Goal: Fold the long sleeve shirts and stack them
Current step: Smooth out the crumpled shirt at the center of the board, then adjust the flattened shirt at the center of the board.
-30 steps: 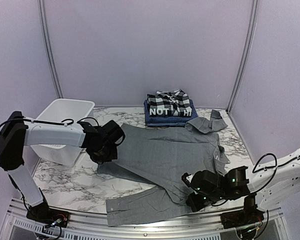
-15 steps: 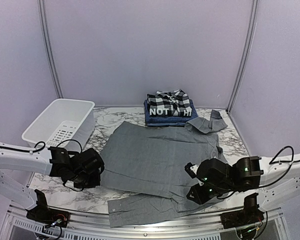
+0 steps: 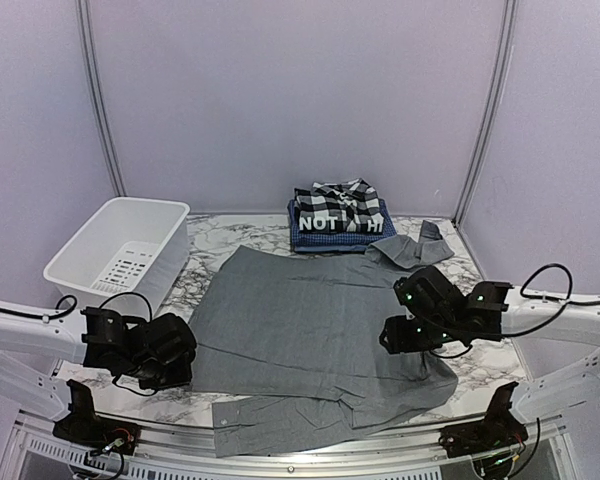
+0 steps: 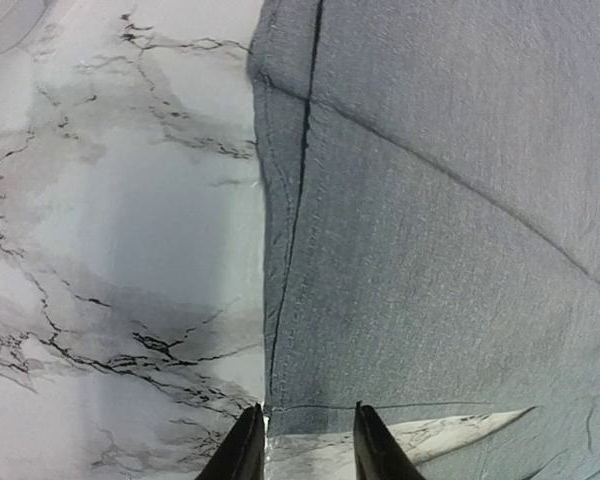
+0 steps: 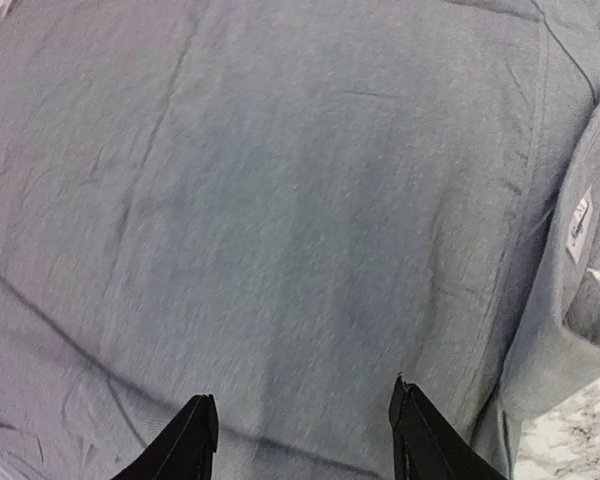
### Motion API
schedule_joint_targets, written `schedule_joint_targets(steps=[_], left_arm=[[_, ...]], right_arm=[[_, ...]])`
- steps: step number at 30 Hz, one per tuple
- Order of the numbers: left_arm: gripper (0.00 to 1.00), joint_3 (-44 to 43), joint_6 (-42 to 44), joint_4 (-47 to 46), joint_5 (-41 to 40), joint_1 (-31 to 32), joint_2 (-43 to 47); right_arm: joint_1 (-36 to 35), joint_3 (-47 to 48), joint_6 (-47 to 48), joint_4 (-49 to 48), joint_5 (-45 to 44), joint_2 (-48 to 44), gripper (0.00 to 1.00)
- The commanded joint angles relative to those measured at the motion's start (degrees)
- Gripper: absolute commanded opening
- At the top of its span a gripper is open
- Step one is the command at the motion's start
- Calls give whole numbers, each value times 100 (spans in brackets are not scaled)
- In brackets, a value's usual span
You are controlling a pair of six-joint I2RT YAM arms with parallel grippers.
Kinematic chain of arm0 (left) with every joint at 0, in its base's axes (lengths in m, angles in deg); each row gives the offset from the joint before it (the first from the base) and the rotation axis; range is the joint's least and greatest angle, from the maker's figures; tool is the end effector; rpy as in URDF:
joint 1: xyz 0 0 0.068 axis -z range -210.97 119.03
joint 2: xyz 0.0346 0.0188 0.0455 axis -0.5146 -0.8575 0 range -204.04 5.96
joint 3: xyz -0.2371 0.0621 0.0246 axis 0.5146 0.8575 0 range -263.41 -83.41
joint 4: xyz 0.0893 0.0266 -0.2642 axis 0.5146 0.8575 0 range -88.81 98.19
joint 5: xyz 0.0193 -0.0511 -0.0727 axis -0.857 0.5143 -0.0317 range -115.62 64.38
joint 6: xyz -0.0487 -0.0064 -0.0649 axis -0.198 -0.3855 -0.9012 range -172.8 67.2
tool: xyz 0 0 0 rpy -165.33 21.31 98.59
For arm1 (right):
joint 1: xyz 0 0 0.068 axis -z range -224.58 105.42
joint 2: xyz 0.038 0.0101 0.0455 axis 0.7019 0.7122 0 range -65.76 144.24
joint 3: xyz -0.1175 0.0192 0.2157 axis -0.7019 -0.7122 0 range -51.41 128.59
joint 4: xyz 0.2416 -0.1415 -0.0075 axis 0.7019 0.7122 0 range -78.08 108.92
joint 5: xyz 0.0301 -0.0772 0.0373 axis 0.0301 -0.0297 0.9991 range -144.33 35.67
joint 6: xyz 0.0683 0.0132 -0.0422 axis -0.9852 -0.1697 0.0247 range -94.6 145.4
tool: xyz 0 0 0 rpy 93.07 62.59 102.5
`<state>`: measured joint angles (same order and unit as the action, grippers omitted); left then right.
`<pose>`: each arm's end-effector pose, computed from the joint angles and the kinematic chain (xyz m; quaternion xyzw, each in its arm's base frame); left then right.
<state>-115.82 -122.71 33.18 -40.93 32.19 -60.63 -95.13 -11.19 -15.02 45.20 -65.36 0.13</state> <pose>0.1233 -0.2024 0.1014 -0.0845 0.9665 -0.1357 0.2010 0.1768 0.1936 0.1461 -0.0590 0.9576 0.1251 0.2528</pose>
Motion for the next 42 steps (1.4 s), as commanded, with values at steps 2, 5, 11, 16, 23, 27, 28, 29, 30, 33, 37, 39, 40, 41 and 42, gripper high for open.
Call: schedule_joint_targets(steps=[2, 5, 11, 16, 23, 27, 28, 29, 30, 33, 37, 39, 40, 41, 42], left_arm=[[36, -238, 65, 307, -169, 21, 105], [39, -353, 152, 340, -251, 21, 153], [41, -679, 384, 370, -353, 21, 28], [43, -929, 543, 374, -321, 21, -229], [44, -813, 562, 361, 6, 129, -114], [47, -721, 349, 357, 115, 592, -87], [47, -728, 286, 355, 143, 746, -132], [48, -736, 232, 362, 177, 895, -194], [48, -749, 172, 361, 205, 1047, -266], [52, -834, -9, 365, 264, 1485, -493], [56, -879, -192, 357, 334, 1894, -702], [57, -911, -221, 354, 400, 2037, -786], [59, -921, -251, 357, 407, 2100, -812], [60, -929, -261, 349, 422, 2184, -862], [61, -939, -268, 340, 450, 2224, -909]], right_arm=[[940, -269, 284, -781, 57, 395, 56], [1394, -492, 156, -602, -239, 150, 59], [2304, -1228, -496, -49, -617, -1277, 74], [2409, -1217, -777, 26, -498, -1851, 72], [1696, -429, -410, 92, -523, -1642, 70], [1205, -249, -142, -317, -573, -1235, 69], [1205, -239, -70, -475, -490, -1066, 69], [1202, -232, -11, -594, -429, -883, 69], [1213, -229, 4, -673, -447, -704, 69], [1583, -316, 71, -953, -389, -153, 71], [2674, -816, 278, -1496, 171, 210, 71], [3039, -926, 387, -1637, 308, 378, 71], [3172, -968, 424, -1693, 356, 441, 71], [3305, -1003, 462, -1761, 390, 492, 71], [3425, -1046, 498, -1846, 459, 528, 72]])
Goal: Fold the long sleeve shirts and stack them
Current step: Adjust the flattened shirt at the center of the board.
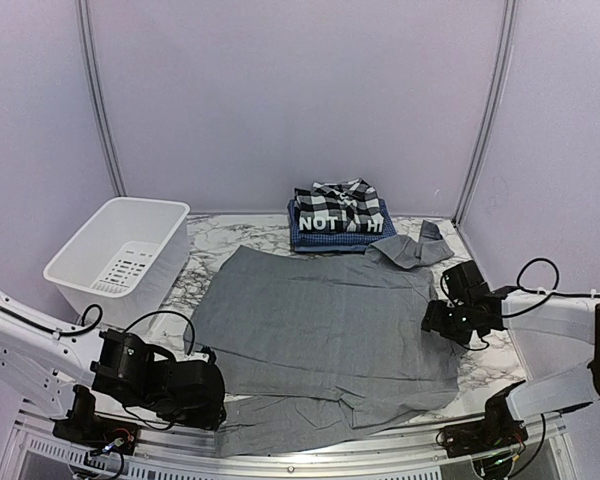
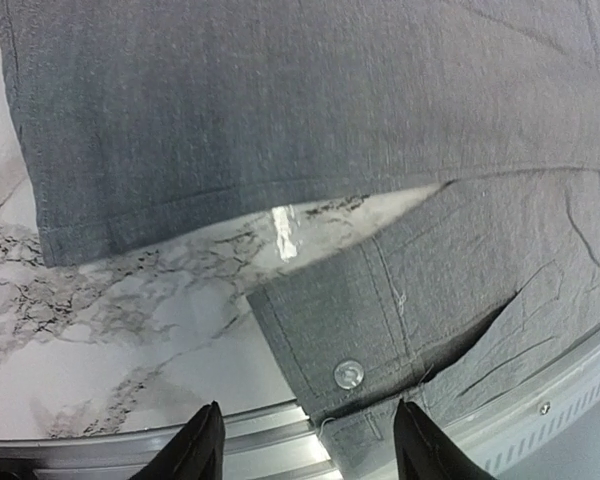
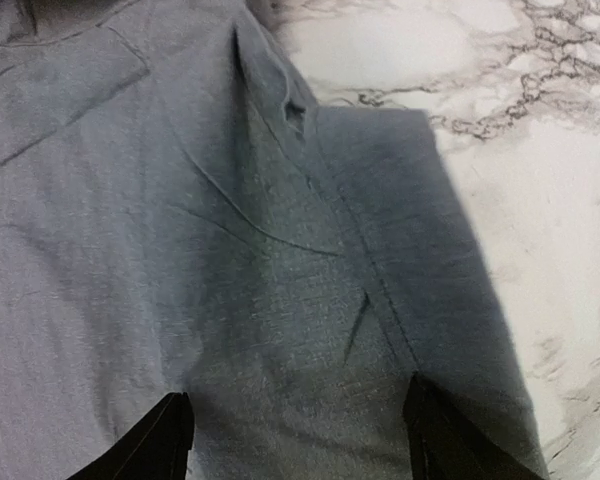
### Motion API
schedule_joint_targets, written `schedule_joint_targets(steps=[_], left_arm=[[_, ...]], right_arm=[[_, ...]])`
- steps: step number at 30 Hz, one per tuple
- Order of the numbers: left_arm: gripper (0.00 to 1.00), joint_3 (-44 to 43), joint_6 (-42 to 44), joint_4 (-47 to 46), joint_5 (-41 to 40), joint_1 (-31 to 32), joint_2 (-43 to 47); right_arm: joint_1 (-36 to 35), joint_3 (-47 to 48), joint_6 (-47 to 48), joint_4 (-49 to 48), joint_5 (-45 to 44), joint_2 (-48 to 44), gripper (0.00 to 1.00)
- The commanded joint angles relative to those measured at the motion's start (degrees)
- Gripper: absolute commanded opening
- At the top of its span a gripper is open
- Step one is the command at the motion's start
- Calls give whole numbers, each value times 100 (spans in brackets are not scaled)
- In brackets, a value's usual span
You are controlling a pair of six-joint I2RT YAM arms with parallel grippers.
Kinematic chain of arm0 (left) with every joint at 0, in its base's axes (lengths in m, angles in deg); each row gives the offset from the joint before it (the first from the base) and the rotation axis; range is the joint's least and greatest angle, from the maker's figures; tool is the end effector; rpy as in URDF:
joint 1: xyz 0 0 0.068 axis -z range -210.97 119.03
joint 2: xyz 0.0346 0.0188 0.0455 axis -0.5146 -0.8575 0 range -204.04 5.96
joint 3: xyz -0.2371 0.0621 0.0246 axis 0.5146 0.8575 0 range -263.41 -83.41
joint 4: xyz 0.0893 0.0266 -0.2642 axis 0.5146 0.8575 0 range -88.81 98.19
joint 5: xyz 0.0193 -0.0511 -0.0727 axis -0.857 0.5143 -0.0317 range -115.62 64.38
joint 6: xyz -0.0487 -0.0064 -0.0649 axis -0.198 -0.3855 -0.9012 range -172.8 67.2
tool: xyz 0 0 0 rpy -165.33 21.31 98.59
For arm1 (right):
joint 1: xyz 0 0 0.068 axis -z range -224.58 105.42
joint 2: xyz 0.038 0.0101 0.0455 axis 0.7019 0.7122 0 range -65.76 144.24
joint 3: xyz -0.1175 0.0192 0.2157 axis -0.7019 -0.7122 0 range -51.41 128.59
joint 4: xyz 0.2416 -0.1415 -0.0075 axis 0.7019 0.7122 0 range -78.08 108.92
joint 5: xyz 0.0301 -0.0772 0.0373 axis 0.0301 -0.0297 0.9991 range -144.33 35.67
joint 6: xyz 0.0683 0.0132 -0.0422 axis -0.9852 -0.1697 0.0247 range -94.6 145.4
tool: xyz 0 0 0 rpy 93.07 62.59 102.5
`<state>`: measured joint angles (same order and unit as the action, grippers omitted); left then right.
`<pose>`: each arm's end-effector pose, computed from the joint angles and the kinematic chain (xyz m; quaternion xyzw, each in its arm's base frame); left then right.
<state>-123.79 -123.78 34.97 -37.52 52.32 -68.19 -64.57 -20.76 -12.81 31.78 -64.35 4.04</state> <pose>0.0453 -0.2601 0.1114 0.0846 0.9721 -0.1660 0.1422 0.2441 0.0758 0.0919 0.1751 0.9441 0.0559 0.2735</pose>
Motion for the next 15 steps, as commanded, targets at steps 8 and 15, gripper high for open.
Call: schedule_joint_targets(steps=[8, 15], left_arm=[[64, -518, 50, -71, 203, 562, -740], [63, -870, 235, -227, 402, 901, -1475]], right_arm=[[1299, 30, 660, -991, 639, 886, 72], [1614, 492, 938, -997, 805, 1266, 73]])
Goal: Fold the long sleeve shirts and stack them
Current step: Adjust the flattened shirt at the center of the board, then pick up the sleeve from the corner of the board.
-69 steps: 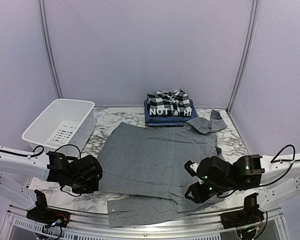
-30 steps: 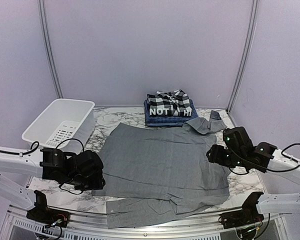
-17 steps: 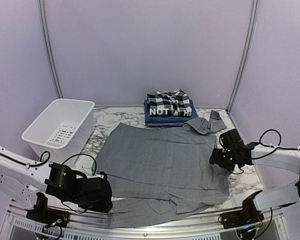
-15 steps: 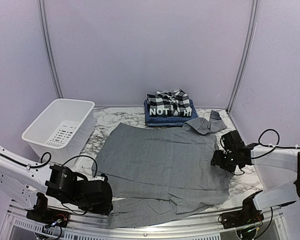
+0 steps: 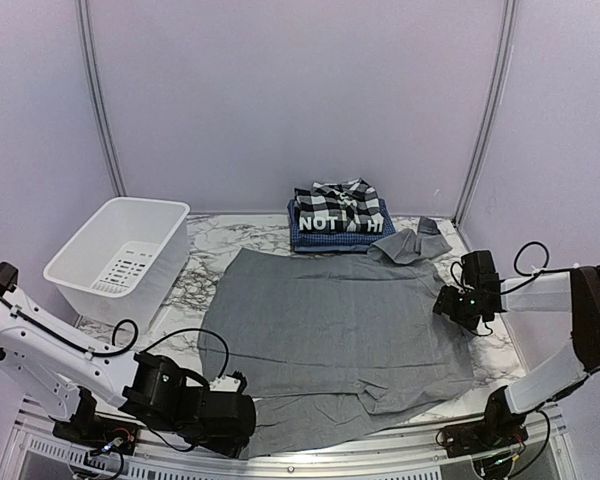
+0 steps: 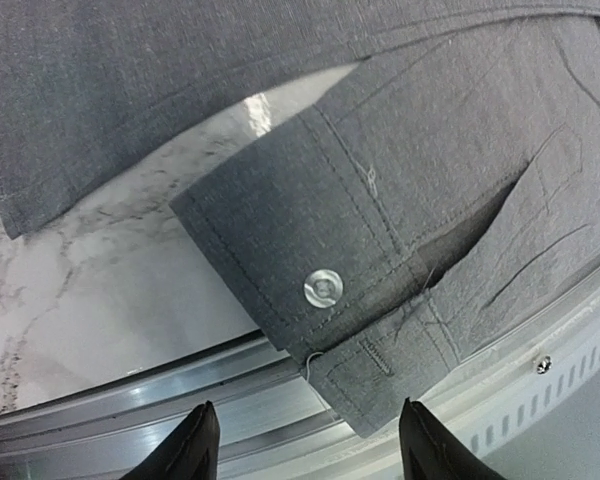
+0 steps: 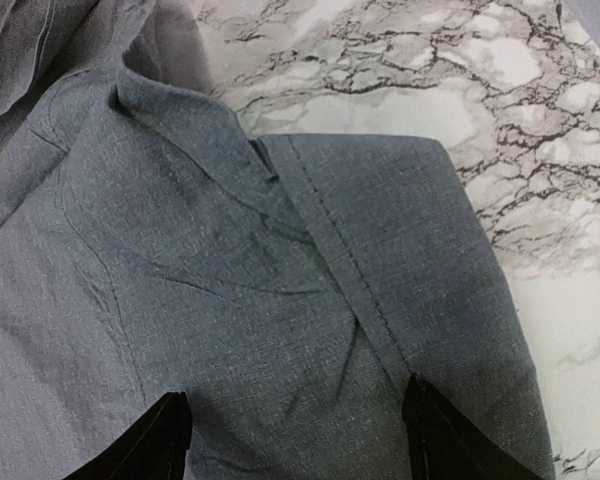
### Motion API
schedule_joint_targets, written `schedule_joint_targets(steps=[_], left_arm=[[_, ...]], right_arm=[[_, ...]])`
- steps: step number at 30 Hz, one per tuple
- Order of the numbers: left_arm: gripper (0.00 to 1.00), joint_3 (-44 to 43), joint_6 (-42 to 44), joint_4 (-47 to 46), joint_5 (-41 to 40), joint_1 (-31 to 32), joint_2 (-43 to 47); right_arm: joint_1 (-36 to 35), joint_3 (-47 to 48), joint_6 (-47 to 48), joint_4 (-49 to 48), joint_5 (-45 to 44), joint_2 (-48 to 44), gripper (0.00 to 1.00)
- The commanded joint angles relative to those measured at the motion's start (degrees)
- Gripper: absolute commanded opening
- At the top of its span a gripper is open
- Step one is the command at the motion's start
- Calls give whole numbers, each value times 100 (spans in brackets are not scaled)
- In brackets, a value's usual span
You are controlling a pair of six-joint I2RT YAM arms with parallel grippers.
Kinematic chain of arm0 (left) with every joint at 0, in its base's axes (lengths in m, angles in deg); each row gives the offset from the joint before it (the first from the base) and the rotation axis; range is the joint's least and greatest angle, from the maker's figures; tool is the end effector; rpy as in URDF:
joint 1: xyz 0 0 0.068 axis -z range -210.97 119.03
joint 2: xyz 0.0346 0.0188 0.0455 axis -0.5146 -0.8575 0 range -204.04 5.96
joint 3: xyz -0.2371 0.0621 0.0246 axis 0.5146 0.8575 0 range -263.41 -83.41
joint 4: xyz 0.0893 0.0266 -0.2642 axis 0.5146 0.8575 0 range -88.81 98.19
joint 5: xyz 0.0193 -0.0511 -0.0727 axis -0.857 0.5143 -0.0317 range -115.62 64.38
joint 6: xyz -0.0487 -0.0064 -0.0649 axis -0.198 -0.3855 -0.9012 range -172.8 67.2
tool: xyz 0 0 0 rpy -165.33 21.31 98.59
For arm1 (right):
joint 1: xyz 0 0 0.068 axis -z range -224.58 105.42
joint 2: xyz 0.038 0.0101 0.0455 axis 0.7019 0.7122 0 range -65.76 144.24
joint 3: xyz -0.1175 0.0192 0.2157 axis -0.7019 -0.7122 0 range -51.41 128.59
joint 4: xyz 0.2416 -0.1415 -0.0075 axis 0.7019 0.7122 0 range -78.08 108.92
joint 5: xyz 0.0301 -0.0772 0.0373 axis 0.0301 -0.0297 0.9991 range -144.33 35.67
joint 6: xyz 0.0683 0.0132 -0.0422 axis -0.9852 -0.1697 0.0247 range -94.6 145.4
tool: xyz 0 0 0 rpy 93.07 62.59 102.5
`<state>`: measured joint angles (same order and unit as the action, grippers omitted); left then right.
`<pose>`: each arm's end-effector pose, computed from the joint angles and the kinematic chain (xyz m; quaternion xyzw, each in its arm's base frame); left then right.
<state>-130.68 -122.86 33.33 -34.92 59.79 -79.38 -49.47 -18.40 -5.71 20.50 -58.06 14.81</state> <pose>0.0075 -0.2951 0.0979 0.1627 0.9684 -0.1555 0.1072 0.2839 0.0197 0.0720 0.2262 0.9291 0.0604 0.2865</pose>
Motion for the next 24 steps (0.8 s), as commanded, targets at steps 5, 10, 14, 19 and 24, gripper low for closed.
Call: schedule_joint_targets(steps=[5, 10, 14, 19, 24], left_arm=[[60, -424, 191, -277, 191, 304, -775], [44, -690, 266, -442, 267, 338, -1160], [19, -961, 372, -458, 243, 392, -1326], [0, -1285, 704, -454, 64, 517, -1030], [0, -1699, 1397, -462, 40, 768, -436]], right_arm=[[102, 327, 280, 317, 282, -332, 73], [71, 408, 350, 541, 491, -1074, 73], [-42, 526, 345, 675, 640, -1578, 73], [-244, 648, 415, 718, 637, -1997, 73], [-407, 814, 598, 837, 595, -2098, 74]])
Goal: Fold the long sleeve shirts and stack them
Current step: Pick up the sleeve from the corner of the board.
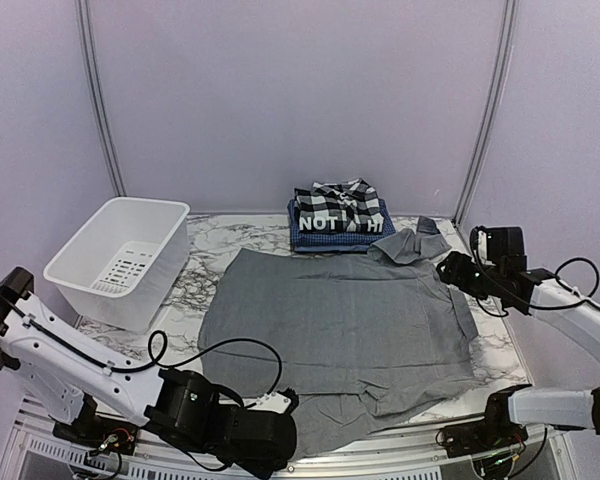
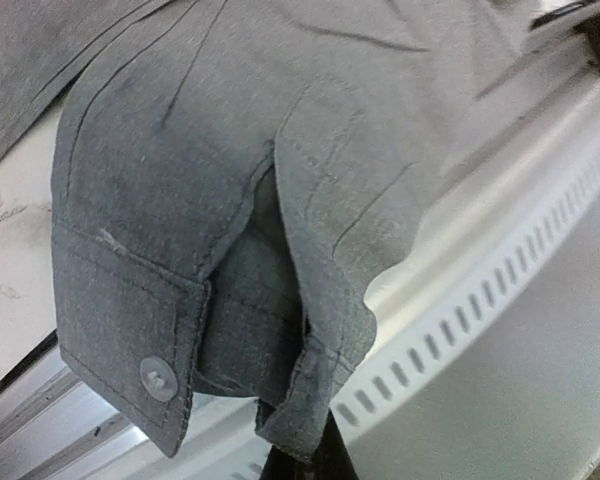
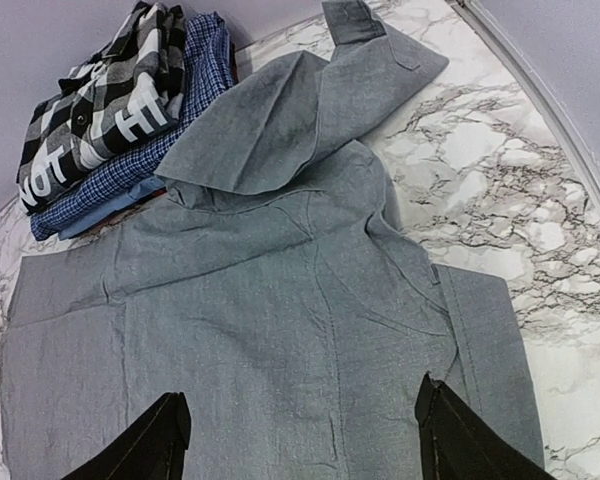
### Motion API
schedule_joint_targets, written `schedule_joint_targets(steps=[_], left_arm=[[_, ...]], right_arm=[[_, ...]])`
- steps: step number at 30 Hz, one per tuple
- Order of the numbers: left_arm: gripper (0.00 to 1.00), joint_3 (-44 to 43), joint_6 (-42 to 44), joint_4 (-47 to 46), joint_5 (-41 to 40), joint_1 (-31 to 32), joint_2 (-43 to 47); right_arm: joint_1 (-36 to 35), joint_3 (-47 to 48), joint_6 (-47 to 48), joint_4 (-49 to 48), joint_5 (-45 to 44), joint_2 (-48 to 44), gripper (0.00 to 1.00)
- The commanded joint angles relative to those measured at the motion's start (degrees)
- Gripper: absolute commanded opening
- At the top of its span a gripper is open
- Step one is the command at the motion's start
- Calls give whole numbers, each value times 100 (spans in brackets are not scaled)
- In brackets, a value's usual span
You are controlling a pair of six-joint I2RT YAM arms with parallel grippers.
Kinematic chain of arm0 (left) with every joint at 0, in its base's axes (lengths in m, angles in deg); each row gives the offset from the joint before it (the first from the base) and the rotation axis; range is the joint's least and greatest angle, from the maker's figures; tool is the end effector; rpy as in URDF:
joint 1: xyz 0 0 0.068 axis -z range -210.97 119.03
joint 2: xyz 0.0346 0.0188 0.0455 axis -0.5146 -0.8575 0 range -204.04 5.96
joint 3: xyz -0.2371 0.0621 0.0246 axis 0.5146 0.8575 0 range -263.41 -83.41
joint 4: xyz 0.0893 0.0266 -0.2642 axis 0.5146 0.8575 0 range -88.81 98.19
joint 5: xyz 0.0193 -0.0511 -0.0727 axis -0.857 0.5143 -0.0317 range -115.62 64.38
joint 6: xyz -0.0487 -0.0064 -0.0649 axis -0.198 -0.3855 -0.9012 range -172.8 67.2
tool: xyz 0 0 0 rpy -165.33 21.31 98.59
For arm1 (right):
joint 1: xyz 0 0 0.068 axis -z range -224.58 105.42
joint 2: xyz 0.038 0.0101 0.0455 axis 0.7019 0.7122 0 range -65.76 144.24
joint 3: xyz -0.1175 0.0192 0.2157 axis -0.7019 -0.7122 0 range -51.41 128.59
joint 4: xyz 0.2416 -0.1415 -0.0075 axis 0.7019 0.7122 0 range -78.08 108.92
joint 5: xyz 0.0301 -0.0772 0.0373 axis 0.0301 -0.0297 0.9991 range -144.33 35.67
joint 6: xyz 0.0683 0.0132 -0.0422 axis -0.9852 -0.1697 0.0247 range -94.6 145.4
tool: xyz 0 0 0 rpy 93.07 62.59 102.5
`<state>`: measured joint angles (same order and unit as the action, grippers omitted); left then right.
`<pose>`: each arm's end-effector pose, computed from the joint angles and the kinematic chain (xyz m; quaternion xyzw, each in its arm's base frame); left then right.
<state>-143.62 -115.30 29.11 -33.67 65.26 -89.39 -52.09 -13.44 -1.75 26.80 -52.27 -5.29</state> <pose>-0.0290 -0.3574 0.1173 0.2658 0.9331 -0.2157 0.1099 0.2830 0.0399 0.1857 0.1451 0.8845 0.1474 0.4183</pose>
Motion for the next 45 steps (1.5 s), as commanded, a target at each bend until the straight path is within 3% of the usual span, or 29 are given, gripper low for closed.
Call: schedule_joint_targets(steps=[1, 7, 17, 23, 27, 33, 39, 45], left_arm=[[0, -502, 816, -42, 30, 249, 662], [0, -1112, 1497, -72, 592, 276, 1058], [0, -1597, 1841, -362, 135, 84, 1842], [0, -969, 1034, -334, -196, -1218, 2310], [0, -814, 1170, -469, 3, -2019, 2263], [0, -1208, 1513, -534, 560, -2535, 1563], [0, -1345, 1611, -572, 921, -2693, 1346], [0, -1447, 1977, -604, 1437, -2714, 1213]], right_arm=[[-176, 352, 228, 240, 18, -100, 74], [-500, 558, 328, 291, 102, -242, 74], [-771, 651, 518, 450, 222, -514, 74], [-1190, 864, 541, 522, 272, -522, 75], [-1702, 1025, 551, 547, 297, -596, 74], [-2699, 903, 744, -34, 864, -1074, 73], [-3966, 517, 1214, -614, 990, -1596, 71], [-5110, 617, 1817, -755, 609, -894, 68]])
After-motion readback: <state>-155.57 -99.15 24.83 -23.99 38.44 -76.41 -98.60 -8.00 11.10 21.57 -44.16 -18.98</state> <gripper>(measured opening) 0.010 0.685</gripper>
